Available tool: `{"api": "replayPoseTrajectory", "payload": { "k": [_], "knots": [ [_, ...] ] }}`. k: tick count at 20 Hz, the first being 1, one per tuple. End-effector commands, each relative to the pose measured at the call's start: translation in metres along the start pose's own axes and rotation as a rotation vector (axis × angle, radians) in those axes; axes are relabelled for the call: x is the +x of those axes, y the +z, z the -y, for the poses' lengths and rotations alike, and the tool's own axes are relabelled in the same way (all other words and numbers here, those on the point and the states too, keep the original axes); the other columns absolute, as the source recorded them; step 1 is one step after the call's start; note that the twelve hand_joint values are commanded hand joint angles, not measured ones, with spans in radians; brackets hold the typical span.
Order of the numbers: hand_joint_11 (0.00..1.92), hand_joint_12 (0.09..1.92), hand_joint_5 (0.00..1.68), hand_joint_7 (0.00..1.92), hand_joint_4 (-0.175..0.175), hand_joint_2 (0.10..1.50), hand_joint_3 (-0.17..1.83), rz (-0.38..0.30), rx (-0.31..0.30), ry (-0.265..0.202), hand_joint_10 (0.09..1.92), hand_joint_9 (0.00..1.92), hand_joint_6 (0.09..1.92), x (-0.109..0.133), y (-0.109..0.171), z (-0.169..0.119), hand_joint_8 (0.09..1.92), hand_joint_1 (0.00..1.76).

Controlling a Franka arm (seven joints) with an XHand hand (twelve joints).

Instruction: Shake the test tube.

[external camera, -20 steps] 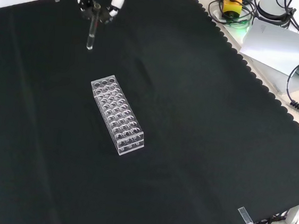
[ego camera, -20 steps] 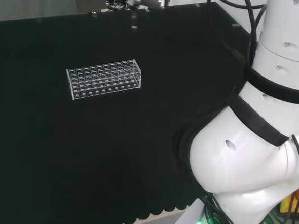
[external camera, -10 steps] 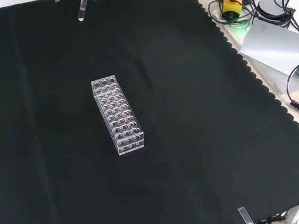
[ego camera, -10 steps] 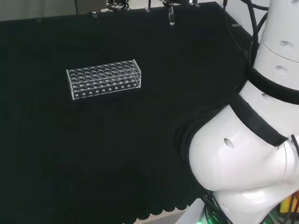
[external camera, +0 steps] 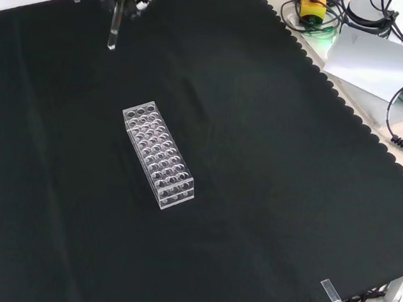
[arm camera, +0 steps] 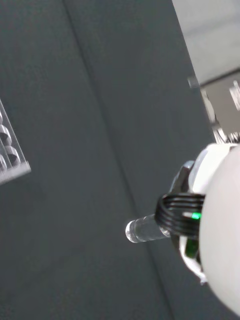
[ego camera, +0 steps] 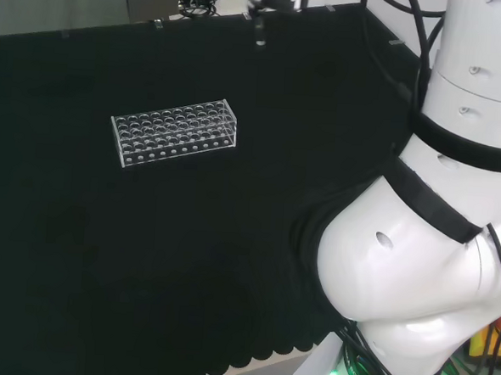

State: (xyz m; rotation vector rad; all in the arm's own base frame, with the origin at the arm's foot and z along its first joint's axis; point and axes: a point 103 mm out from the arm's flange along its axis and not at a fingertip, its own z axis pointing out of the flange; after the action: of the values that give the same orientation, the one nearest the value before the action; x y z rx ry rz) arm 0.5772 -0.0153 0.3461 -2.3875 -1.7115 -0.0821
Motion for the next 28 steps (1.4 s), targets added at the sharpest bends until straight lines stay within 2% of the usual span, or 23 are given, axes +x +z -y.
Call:
{"api": "replayPoseTrajectory", "payload": {
  "k": [1,7,10,13,16,19,26,28],
  "knots": [
    [0.85,1.24,1.31,1.42,-0.175,0.59,0.7,-0.081,0.047,-0.124,0.58,1.3,0.57,0.077,0.019,0.018,0.57,1.43],
    [0.85,1.24,1.31,1.42,-0.175,0.59,0.7,-0.15,0.068,-0.216,0.58,1.3,0.57,0.137,0.021,0.032,0.57,1.43],
    [0.85,1.24,1.31,1.42,-0.175,0.59,0.7,-0.179,0.081,-0.241,0.58,1.3,0.57,0.154,0.023,0.039,0.57,1.43],
    [0.85,1.24,1.31,1.42,-0.175,0.59,0.7,-0.176,0.087,-0.257,0.58,1.3,0.57,0.16,0.025,0.041,0.57,1.43],
    [0.85,1.24,1.31,1.42,-0.175,0.59,0.7,-0.164,0.088,-0.248,0.58,1.3,0.57,0.151,0.025,0.038,0.57,1.43],
    [0.85,1.24,1.31,1.42,-0.175,0.59,0.7,-0.136,0.09,-0.22,0.58,1.3,0.57,0.131,0.027,0.033,0.57,1.43],
    [0.85,1.24,1.31,1.42,-0.175,0.59,0.7,-0.046,0.06,-0.091,0.58,1.3,0.57,0.059,0.022,0.012,0.57,1.43],
    [0.85,1.24,1.31,1.42,-0.175,0.59,0.7,-0.006,0.044,-0.068,0.58,1.3,0.57,0.039,0.017,0.006,0.57,1.43]
  ]
}}
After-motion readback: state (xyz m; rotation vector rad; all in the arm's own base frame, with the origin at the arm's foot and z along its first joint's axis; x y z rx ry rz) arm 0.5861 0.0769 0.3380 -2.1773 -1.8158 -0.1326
